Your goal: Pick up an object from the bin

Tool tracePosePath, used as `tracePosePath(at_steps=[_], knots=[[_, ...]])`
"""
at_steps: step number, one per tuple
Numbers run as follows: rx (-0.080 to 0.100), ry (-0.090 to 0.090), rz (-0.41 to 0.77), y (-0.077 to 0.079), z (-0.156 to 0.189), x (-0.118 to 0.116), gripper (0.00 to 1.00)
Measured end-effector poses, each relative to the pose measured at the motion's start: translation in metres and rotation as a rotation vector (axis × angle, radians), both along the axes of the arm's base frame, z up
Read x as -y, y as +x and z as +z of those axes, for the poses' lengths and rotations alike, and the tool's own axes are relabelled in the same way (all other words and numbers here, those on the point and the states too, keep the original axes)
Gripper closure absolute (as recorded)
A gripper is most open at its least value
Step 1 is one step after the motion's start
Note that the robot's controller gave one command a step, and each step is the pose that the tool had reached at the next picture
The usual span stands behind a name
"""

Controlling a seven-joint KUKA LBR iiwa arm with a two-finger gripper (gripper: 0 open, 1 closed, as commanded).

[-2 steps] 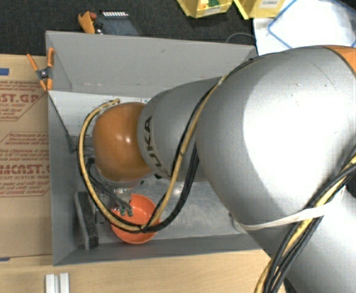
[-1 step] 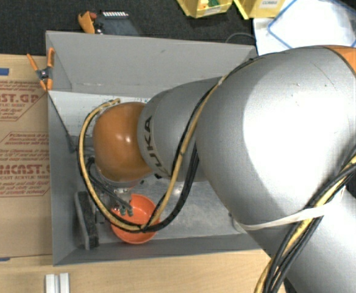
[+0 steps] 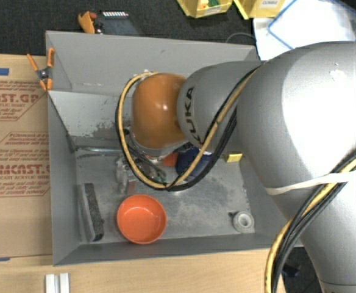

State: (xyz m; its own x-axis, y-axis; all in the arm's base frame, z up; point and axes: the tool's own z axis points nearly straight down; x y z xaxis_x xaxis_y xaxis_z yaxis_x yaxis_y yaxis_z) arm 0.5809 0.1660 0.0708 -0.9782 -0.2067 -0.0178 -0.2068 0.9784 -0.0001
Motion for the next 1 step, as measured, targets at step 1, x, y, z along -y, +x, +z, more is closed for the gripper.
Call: tracePosePath(at_steps=[1], knots=[[-0.003,0.001,-0.013,0.0062,-0.0001,0.0080,1.00]])
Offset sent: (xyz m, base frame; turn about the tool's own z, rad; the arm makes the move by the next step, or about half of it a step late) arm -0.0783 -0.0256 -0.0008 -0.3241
